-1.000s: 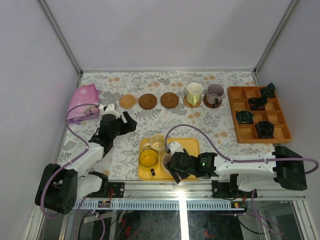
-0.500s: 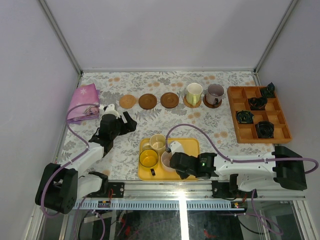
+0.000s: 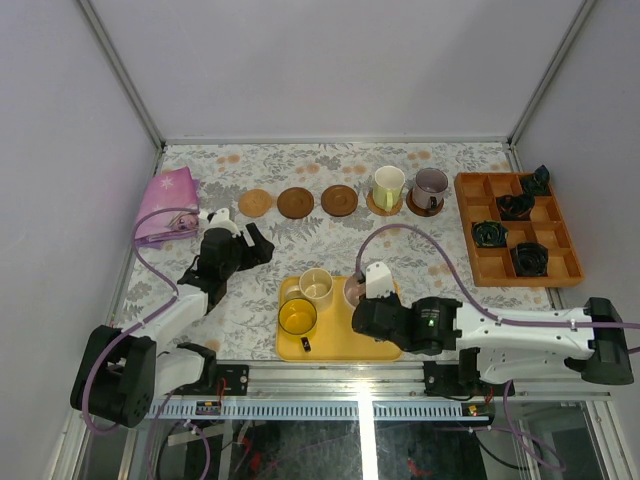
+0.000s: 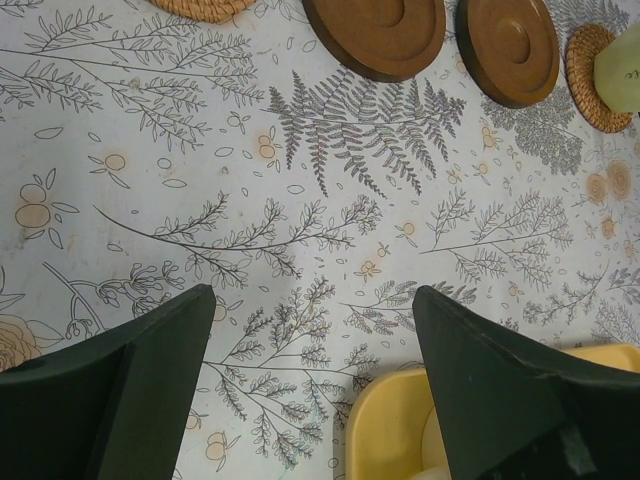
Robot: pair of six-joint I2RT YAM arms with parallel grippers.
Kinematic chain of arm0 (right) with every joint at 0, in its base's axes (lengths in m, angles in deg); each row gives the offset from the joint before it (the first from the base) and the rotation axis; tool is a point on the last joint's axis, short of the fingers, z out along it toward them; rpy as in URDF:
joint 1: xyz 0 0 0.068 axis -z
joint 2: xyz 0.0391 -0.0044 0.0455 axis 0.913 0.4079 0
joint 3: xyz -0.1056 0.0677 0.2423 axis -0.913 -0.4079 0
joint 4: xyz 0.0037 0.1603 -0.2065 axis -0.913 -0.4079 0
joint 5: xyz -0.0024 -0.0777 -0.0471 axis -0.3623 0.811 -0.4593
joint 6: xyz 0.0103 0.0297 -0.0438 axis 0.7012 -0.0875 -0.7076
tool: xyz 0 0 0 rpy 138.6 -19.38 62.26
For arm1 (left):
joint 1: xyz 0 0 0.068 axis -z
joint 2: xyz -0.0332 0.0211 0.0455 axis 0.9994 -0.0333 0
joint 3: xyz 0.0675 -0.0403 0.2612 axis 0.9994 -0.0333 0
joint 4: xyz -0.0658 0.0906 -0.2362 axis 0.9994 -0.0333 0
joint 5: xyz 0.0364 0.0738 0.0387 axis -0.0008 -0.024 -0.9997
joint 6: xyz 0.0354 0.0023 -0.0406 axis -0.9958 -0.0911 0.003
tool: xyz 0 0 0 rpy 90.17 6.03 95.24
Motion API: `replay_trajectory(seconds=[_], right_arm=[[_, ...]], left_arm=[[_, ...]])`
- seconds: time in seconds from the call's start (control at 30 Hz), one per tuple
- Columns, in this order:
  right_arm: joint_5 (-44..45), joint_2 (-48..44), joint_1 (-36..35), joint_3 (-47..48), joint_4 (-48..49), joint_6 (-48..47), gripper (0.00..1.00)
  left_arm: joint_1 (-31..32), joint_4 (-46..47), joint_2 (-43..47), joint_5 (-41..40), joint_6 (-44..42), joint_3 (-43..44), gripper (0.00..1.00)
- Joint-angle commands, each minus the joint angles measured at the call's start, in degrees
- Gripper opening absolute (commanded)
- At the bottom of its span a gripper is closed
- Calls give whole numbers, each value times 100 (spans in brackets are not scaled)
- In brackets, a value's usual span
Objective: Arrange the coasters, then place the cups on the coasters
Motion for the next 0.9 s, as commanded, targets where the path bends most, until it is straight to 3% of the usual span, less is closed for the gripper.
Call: replay_trajectory(seconds=[0.0,0.13,0.23,0.5,0.7,0.87], right_arm=[[1990,-169,-17,1032,-363,469,0],[2835,263,187,1804,-320,149,0],[2936,579,575,2251,103,-396,0],[1303,1464,2374,2846,1672,-1642,0],[477,2745,3189,3897,1881,-1848,0],[-234,4045,3690,5248,1486,-1864,0]], left_arm=[[20,192,49,85,50,52,80],[20,52,-40,136,59,142,80],[20,53,14,153,72,110,80],[29,89,612,-118,68,-112,80],[38,-83,793,-388,34,-119,81],[38,-248,826,-455,8,-48,81]])
